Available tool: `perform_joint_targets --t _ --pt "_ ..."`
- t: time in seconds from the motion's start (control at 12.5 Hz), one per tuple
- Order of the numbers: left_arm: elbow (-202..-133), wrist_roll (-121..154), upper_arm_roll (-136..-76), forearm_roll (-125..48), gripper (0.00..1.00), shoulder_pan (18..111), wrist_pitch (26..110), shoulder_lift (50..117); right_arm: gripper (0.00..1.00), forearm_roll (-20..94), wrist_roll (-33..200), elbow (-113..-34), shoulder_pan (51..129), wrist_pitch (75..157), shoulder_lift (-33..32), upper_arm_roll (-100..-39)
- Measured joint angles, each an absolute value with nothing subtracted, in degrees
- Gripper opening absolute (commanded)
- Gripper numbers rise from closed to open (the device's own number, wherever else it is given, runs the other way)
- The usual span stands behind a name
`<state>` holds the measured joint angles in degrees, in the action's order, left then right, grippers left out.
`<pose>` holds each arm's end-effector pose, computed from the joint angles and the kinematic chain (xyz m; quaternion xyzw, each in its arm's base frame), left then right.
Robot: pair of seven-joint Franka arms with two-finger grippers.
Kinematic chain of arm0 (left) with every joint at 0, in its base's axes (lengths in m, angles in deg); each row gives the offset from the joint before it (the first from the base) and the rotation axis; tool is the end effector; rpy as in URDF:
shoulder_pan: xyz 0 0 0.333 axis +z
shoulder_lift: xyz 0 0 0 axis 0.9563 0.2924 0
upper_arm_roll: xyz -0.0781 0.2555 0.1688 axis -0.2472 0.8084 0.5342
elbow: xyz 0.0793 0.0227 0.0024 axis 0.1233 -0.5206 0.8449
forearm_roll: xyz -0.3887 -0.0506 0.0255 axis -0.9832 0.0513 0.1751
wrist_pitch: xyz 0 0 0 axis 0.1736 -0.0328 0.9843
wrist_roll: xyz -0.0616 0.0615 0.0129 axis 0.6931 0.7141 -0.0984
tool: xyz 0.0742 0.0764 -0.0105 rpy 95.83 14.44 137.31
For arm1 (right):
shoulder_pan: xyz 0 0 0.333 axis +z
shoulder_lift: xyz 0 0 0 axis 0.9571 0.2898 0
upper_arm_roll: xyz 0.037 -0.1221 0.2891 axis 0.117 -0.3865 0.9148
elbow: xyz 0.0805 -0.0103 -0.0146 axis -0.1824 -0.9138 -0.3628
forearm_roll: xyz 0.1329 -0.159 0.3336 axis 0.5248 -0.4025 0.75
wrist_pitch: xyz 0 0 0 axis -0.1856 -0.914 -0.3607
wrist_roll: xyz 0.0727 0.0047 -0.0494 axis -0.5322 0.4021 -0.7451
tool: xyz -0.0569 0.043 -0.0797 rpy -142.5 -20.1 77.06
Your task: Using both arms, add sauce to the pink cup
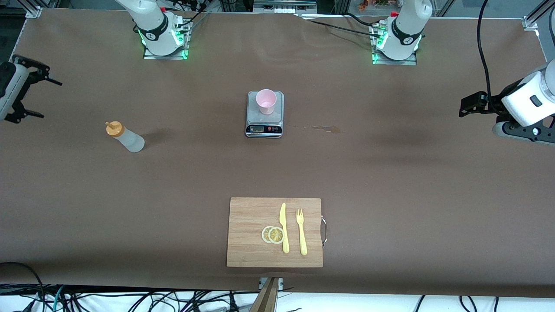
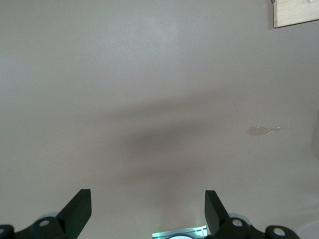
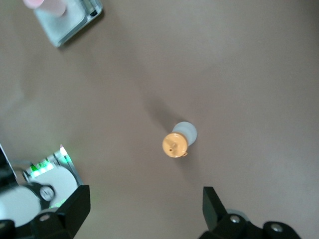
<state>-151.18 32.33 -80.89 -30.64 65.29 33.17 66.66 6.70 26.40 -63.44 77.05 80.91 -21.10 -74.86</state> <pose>0.5841 -0.0136 0.5784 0.9920 -0.0863 -0.0918 0.0070 0.5467 -0.0513 0.5957 -0.8806 -0.4610 0.0505 0.0977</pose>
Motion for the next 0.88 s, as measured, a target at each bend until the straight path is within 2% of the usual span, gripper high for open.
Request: perform_joint_targets --t 0.4,0.56,0.88 --pt "-151.17 32.33 -80.89 -30.64 1.00 65.29 33.17 66.66 1.00 -1.60 60.71 -66.24 79.38 84.29 -27.89 -66.87" --pt "-151.17 32.33 -80.89 -30.64 1.00 65.30 33.17 66.66 1.00 -1.90 64.93 -66.69 79.61 87.46 -28.51 -66.35" --pt "-151.17 32.33 -80.90 -30.64 1.00 65.29 33.17 66.67 1.00 0.98 72.61 -67.52 79.25 87.24 -29.05 -67.25"
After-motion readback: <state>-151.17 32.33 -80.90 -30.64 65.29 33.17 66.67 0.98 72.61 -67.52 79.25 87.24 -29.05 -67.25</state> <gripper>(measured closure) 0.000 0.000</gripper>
